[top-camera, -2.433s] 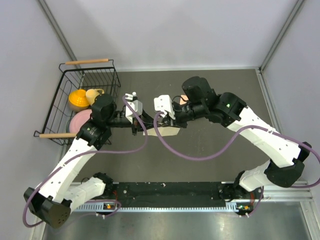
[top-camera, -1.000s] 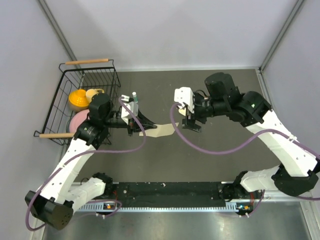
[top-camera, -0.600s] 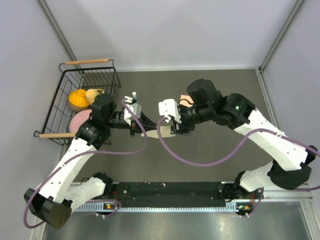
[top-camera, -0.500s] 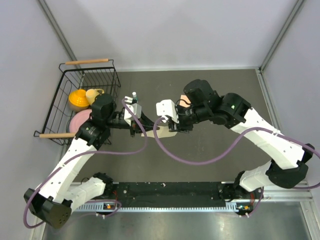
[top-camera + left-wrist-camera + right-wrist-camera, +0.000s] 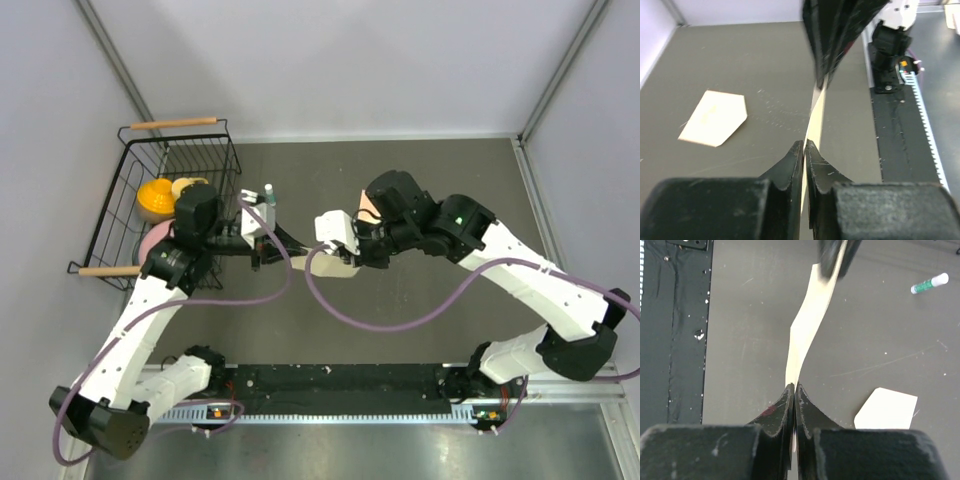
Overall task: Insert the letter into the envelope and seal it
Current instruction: Fold the letter.
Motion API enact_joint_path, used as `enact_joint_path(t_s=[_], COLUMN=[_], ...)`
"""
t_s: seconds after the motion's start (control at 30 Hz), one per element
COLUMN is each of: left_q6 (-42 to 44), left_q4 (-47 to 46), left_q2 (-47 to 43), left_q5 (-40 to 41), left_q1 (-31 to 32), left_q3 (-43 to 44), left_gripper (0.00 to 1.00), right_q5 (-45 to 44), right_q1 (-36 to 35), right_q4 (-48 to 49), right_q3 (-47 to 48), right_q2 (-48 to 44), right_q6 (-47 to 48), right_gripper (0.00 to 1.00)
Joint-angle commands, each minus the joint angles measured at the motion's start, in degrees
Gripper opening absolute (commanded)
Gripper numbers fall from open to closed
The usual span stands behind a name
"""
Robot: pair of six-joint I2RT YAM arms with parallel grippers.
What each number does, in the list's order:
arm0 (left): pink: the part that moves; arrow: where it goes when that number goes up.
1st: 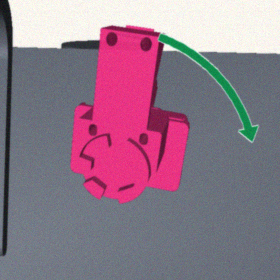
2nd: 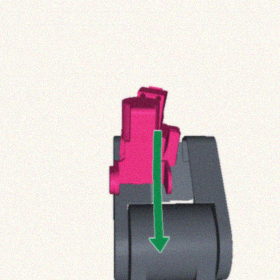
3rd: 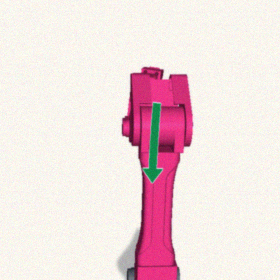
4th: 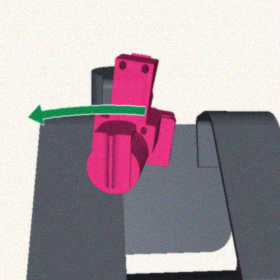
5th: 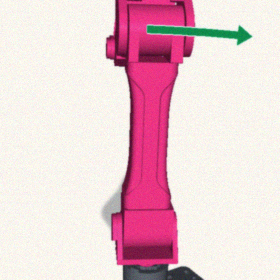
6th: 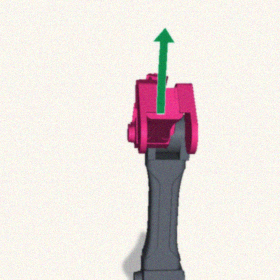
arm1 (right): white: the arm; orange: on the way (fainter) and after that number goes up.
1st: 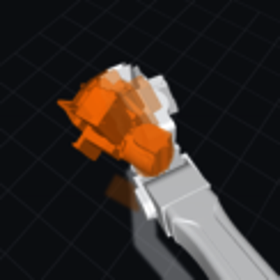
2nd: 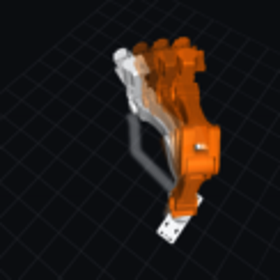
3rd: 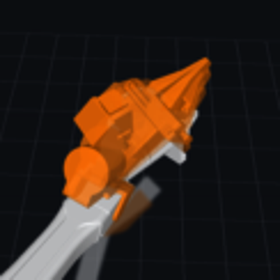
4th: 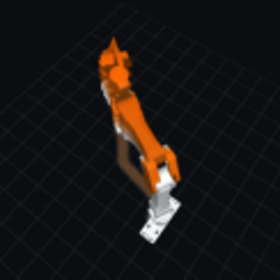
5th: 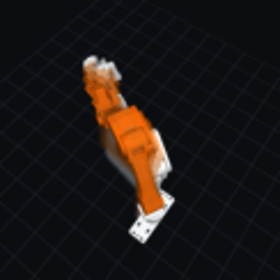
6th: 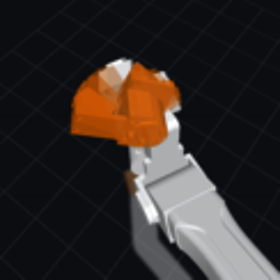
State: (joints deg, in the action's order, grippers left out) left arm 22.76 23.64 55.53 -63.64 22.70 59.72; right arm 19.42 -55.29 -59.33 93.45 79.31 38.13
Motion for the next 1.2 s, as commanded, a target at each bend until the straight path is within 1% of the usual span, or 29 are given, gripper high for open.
enact_joint_path(t_s=[0.0, 0.03, 0.07, 0.1, 0.13, 0.2, 0.23, 0.27, 0.3, 0.33, 0.37, 0.4, 0.47, 0.57, 0.6, 0.63, 0.7, 0.73, 0.77, 0.83, 0.9, 1.0, 1.03, 1.17], left_q6=[8.7, 10.4, 13.8, 14.9, 15.5, 11.2, 7.4, -1.3, -5.5, -8.8, -11.2, -11.9, -11.3, -8.9, -8.5, -7.2, -5.1, -2.4, -1.6, -0.9, -2.1, -3.5, -3.1, -1.9], left_q4=[9.6, 11.5, 13.1, 15.1, 15.0, 12.0, 5.3, 1.5, -2.1, -8.0, -9.6, -11.8, -16.4, -19.1, -19.6, -19.7, -19.6, -19.5, -19.5, -20.2, -21.3, -24.5, -27.0, -27.5], left_q2=[-0.2, 0.1, 0.3, 0.7, 0.8, 1.1, 1.2, 1.1, 0.7, 0.2, -0.2, -1.9, -4.0, -7.4, -8.5, -8.9, -9.7, -9.9, -10.0, -9.0, -7.5, -6.4, -6.3, -6.1], left_q5=[-4.1, -4.6, -4.7, -4.5, -4.2, -5.1, -6.2, -6.9, -6.9, -6.9, -7.2, -6.9, -3.1, 0.1, 0.8, 1.9, 8.1, 10.4, 12.5, 15.0, 18.4, 21.9, 23.4, 25.3], left_q1=[-7.2, -8.7, -9.2, -9.5, -10.6, -12.9, -15.8, -17.0, -17.5, -17.5, -17.5, -17.3, -15.8, -13.5, -12.5, -9.5, -5.2, -0.6, 1.5, 5.1, 6.7, 8.3, 9.5, 11.7], left_q3=[4.4, 5.4, 6.2, 7.5, 7.9, 7.6, 7.0, 6.4, 4.8, 4.0, 2.4, 1.4, -2.3, -5.3, -5.7, -5.8, -6.2, -6.5, -6.8, -6.6, -6.4, -6.6, -7.2, -8.6], left_gripper=[0.11, 0.12, 0.13, 0.13, 0.12, 0.11, 0.18, 0.29, 0.39, 0.48, 0.55, 0.61, 0.68, 0.76, 0.77, 0.79, 0.8, 0.81, 0.81, 0.92, 0.98, 0.99, 0.99, 0.99], right_q5=[0.7, 1.0, 1.1, 1.1, 1.5, 2.9, 5.1, 6.4, 7.6, 10.0, 10.7, 11.1, 11.8, 13.2, 13.6, 14.8, 16.4, 17.5, 18.3, 19.3, 19.8, 20.4, 20.4, 20.6], right_q1=[1.3, 1.5, 1.7, 2.2, 2.6, 4.3, 6.7, 8.3, 9.7, 12.3, 13.4, 14.1, 15.6, 16.9, 16.9, 17.0, 17.1, 17.0, 17.0, 17.0, 16.9, 16.8, 16.4, 15.3], right_q4=[0.2, 0.3, 0.2, 0.2, 0.2, 0.3, 0.7, 1.1, 1.9, 2.7, 4.9, 6.1, 9.0, 10.4, 11.1, 11.4, 12.7, 13.2, 14.0, 15.5, 15.8, 15.7, 15.6, 15.8], right_q3=[-2.1, -2.7, -3.0, -3.3, -3.7, -3.5, -2.8, -2.3, -1.8, -1.1, -0.7, -0.6, -0.2, 1.1, 1.6, 1.6, 1.3, 1.0, 0.7, 0.2, 0.2, 0.2, 0.0, -0.8], right_q2=[-5.8, -6.3, -6.5, -6.8, -7.1, -7.3, -7.1, -6.7, -6.4, -6.4, -6.2, -6.3, -6.0, -4.8, -4.6, -4.3, -4.0, -4.1, -4.1, -3.9, -3.7, -4.0, -4.2, -5.2], right_q6=[-0.4, -0.6, -0.7, -0.9, -1.1, -2.9, -4.0, -5.5, -9.3, -11.2, -13.0, -16.0, -18.3, -21.8, -23.3, -24.1, -25.6, -25.9, -26.3, -26.8, -26.3, -24.1, -23.0, -20.9], right_gripper=[0.0, 0.0, 0.0, 0.0, 0.0, 0.0, 0.0, 0.0, 0.0, 0.0, 0.0, 0.0, 0.0, 0.0, 0.0, 0.0, 0.0, 0.0, 0.0, 0.0, 0.0, 0.0, 0.0, 0.0])
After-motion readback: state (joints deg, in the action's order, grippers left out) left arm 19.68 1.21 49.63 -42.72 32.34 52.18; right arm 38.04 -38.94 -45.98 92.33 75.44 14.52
